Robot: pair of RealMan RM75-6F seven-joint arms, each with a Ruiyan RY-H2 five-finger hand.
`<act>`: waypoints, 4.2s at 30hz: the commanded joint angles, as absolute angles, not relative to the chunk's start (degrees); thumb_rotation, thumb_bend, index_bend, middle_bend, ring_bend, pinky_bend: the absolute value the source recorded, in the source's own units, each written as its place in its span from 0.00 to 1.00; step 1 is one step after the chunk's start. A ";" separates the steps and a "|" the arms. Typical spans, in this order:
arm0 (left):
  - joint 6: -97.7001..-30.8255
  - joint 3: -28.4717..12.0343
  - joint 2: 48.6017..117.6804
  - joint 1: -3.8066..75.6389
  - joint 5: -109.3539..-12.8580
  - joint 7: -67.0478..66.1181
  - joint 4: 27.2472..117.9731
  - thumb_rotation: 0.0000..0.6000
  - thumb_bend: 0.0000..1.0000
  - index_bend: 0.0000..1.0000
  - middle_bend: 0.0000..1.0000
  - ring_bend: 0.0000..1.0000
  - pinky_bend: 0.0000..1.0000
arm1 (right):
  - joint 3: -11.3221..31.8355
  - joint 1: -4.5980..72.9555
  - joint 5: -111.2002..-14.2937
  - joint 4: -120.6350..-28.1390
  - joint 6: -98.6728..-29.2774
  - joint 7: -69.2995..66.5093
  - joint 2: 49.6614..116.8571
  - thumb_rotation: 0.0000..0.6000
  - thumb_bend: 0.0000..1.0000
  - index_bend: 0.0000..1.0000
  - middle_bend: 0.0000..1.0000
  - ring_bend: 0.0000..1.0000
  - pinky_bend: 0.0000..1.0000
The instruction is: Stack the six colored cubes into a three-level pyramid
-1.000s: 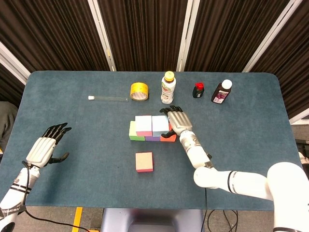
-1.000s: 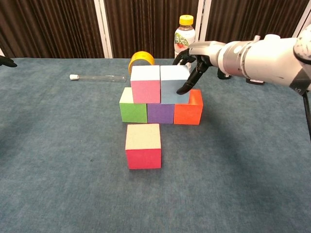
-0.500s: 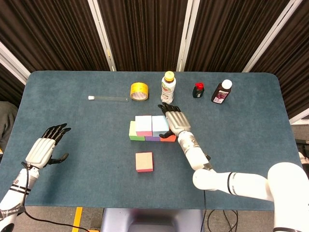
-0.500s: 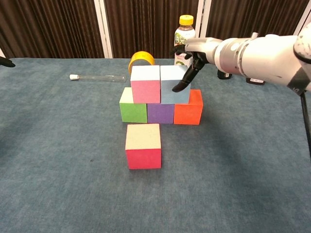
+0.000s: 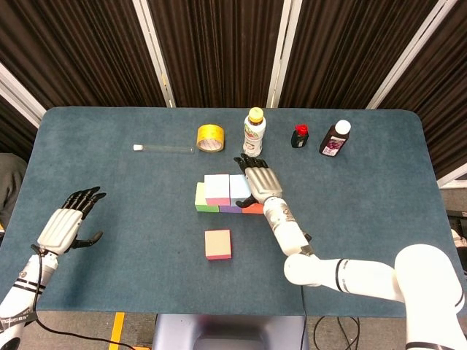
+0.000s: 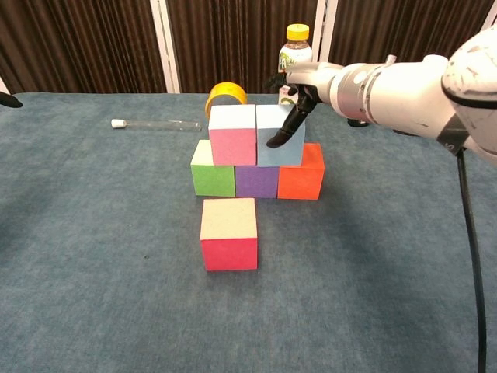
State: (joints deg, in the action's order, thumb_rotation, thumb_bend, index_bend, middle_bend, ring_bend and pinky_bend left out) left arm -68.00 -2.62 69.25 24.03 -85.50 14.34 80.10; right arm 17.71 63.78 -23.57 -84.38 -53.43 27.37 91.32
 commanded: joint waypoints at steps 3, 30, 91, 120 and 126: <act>-67.93 -2.60 69.25 24.01 -85.46 14.42 80.01 1.00 0.31 0.09 0.00 0.00 0.08 | 17.96 63.97 -23.56 -83.82 -53.58 27.59 91.84 1.00 0.27 0.00 0.04 0.00 0.03; -68.00 -2.03 69.57 23.55 -85.82 15.33 79.16 1.00 0.31 0.09 0.00 0.00 0.08 | 18.20 62.93 -24.08 -86.23 -54.64 28.65 91.27 1.00 0.27 0.00 0.04 0.00 0.03; -46.13 -6.56 93.68 43.41 -77.28 4.67 84.05 1.00 0.31 0.10 0.11 0.13 0.23 | 10.28 28.94 -59.86 -99.24 -59.48 -6.17 59.95 1.00 0.27 0.03 0.06 0.00 0.12; -54.36 -21.81 75.88 47.65 -76.89 24.09 91.13 1.00 0.31 0.41 0.48 0.48 0.58 | 12.34 23.17 -61.13 -103.56 -62.27 -10.62 53.46 1.00 0.27 0.03 0.06 0.00 0.13; -48.82 -22.65 80.87 53.11 -73.88 25.98 84.22 1.00 0.31 0.41 0.48 0.47 0.56 | 12.76 22.87 -59.69 -105.33 -62.51 -8.83 52.44 1.00 0.27 0.03 0.06 0.00 0.13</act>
State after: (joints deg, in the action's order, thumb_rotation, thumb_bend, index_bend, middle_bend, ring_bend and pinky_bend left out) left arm -50.74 -22.04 78.80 51.05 -75.24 25.18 86.56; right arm 12.63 22.89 -60.02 -105.03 -62.46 -9.20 52.58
